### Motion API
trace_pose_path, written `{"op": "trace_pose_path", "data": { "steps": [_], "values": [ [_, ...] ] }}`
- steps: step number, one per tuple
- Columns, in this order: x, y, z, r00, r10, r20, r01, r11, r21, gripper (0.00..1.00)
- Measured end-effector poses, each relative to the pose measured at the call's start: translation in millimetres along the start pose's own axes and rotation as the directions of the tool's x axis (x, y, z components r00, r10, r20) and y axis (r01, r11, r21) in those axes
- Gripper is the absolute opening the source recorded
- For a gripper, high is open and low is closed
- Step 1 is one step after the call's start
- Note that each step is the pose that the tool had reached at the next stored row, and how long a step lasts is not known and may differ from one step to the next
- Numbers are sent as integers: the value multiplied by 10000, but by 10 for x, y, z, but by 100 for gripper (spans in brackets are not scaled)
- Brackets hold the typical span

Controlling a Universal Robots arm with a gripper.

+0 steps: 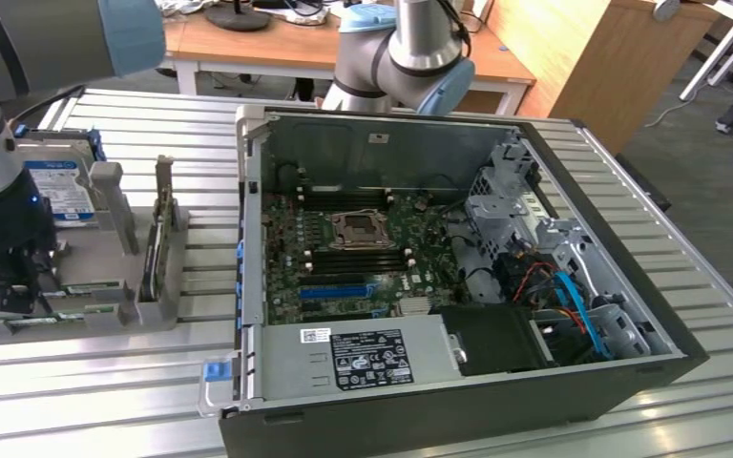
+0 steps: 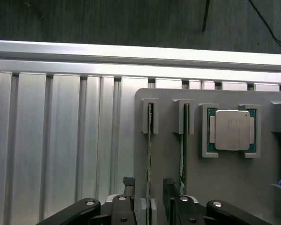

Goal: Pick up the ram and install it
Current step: 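Pick up the ram and move it above insertion slot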

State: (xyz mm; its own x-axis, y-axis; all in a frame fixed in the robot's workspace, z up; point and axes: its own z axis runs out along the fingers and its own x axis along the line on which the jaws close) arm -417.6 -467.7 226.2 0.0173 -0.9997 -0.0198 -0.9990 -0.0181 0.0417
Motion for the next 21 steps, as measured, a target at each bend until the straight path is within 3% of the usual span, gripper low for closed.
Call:
{"op": "trace_pose_path", "data": {
  "steps": [16,21],
  "values": [
    [7,-139,18,10000,-21,0,21,10000,0,37],
    [7,-142,18,10000,-21,0,21,10000,0,37]
  ]
}}
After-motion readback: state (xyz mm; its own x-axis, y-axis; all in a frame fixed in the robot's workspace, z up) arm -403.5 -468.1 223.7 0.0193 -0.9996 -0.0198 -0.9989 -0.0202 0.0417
